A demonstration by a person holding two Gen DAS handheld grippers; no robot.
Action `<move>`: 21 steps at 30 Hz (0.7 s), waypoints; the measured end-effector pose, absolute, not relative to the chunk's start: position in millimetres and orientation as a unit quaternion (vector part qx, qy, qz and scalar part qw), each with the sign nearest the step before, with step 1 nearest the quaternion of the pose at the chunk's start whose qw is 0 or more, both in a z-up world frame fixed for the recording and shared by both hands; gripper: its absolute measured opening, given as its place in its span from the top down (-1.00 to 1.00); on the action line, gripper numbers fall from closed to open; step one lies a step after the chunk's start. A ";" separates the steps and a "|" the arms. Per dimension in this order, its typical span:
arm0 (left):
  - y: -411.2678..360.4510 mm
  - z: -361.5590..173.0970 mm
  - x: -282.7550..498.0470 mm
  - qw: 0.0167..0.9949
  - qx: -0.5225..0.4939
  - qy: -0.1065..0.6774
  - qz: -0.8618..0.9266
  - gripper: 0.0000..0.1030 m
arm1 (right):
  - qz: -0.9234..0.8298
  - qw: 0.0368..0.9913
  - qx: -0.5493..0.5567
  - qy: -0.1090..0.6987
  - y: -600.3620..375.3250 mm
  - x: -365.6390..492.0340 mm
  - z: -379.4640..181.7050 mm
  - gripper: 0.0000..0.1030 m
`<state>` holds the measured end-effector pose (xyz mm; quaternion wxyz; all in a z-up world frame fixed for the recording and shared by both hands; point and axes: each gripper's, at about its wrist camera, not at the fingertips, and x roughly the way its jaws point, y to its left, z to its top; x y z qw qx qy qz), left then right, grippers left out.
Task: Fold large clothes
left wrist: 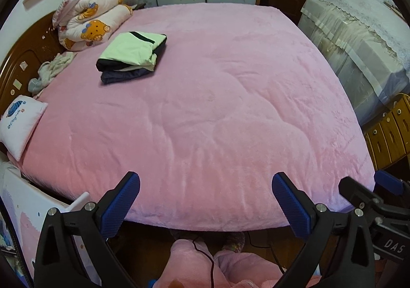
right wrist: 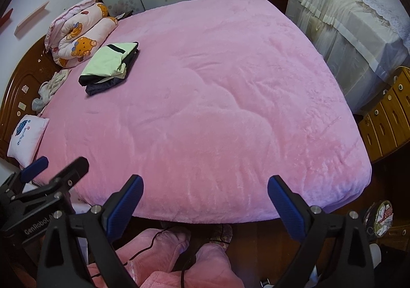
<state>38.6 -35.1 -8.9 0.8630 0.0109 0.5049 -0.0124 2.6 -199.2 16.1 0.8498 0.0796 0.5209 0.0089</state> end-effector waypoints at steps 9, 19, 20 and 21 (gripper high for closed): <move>-40.0 -8.5 41.0 0.864 0.013 0.502 -0.035 -0.98 | 0.012 0.857 0.074 0.510 -196.2 4.6 22.2 -0.90; -34.3 -9.1 43.9 0.864 -0.003 0.502 -0.043 -0.98 | 0.012 0.862 0.073 0.502 -197.4 8.2 26.2 -0.90; -34.1 -9.2 44.2 0.864 -0.004 0.502 -0.043 -0.98 | 0.012 0.862 0.072 0.502 -197.4 8.2 26.2 -0.90; -33.8 -9.4 44.9 0.864 -0.004 0.502 -0.045 -0.98 | 0.012 0.862 0.072 0.502 -197.9 9.0 26.2 -0.90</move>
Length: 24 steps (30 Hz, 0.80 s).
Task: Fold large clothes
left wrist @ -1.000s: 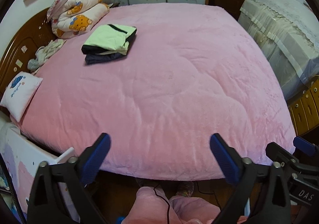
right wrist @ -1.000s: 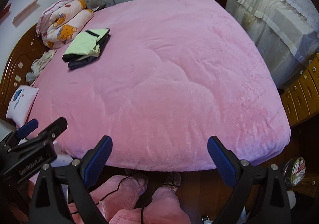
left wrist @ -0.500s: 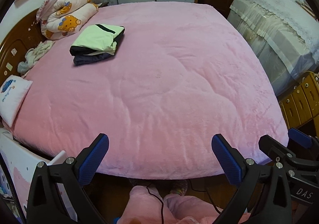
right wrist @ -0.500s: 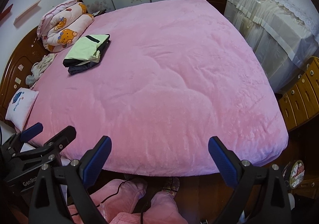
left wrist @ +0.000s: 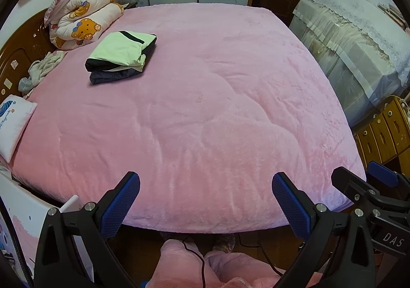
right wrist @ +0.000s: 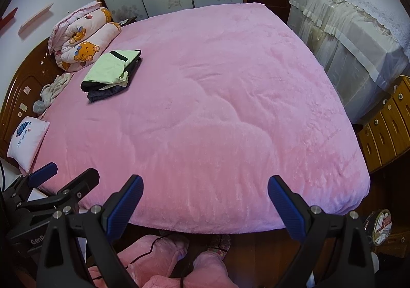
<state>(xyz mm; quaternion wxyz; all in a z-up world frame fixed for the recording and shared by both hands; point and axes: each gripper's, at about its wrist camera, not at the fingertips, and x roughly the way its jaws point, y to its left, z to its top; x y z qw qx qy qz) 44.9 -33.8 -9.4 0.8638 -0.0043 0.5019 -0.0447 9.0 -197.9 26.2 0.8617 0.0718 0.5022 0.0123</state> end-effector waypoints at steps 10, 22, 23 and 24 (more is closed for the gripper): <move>-33.4 -10.3 53.0 0.862 -0.010 0.503 -0.055 -0.98 | 0.008 0.864 0.072 0.499 -199.4 13.0 30.2 -0.90; -32.4 -10.8 54.8 0.863 -0.012 0.502 -0.055 -0.98 | 0.005 0.865 0.076 0.496 -199.6 19.6 30.4 -0.90; -32.1 -10.3 55.6 0.863 -0.012 0.502 -0.056 -0.98 | 0.006 0.865 0.076 0.496 -199.6 19.7 30.3 -0.90; -31.7 -10.3 56.5 0.863 -0.011 0.502 -0.056 -0.98 | 0.006 0.865 0.077 0.496 -199.1 19.7 30.6 -0.91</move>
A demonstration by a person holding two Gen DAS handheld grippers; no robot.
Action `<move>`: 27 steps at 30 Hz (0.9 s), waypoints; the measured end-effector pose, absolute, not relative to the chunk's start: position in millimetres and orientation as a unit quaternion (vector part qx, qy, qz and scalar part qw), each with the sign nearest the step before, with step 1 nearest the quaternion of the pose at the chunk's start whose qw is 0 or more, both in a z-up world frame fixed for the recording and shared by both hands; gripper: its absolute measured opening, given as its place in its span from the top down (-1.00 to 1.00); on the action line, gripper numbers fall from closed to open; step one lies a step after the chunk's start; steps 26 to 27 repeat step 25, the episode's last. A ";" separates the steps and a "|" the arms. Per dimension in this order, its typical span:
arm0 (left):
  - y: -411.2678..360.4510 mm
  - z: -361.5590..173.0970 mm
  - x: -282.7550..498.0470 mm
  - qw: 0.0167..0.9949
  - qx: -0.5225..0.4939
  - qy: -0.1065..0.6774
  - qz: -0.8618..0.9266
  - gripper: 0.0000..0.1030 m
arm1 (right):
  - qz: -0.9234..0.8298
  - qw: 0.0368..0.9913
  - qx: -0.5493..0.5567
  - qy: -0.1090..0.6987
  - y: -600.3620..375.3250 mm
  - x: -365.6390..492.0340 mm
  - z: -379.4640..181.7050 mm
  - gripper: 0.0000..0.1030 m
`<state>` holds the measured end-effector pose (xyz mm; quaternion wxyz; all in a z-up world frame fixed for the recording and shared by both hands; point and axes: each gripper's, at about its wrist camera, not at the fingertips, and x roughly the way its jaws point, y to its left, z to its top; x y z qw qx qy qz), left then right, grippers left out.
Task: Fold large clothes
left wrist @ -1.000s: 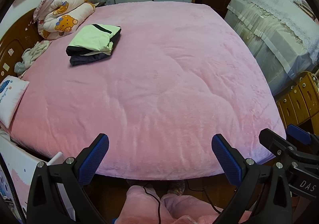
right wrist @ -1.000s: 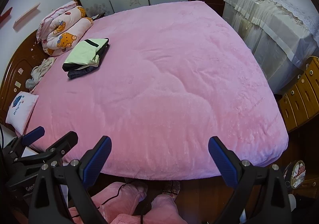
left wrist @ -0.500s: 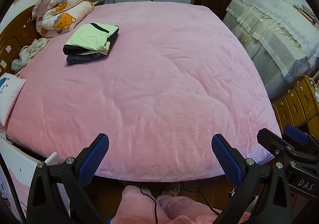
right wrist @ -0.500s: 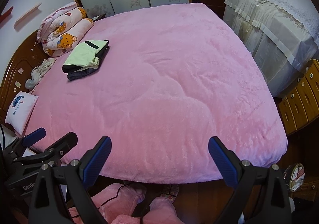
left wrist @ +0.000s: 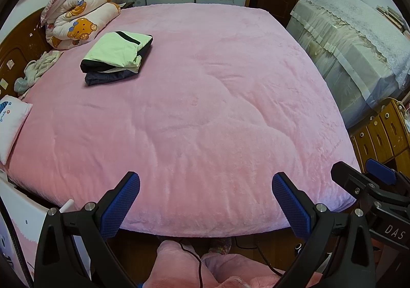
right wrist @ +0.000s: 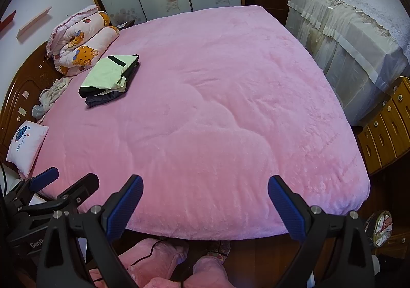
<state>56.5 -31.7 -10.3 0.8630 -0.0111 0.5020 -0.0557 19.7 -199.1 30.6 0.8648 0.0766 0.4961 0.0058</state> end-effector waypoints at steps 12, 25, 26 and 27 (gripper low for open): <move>-29.3 -8.7 62.0 0.863 -0.006 0.502 -0.052 -0.98 | 0.006 0.864 0.076 0.497 -198.0 22.1 31.1 -0.91; -28.8 -6.7 64.5 0.866 0.000 0.498 -0.048 -0.98 | 0.006 0.864 0.075 0.499 -199.4 26.5 30.4 -0.91; -28.8 -6.7 64.5 0.866 0.000 0.498 -0.048 -0.98 | 0.006 0.864 0.075 0.499 -199.4 26.5 30.4 -0.91; -28.8 -6.7 64.5 0.866 0.000 0.498 -0.048 -0.98 | 0.006 0.864 0.075 0.499 -199.4 26.5 30.4 -0.91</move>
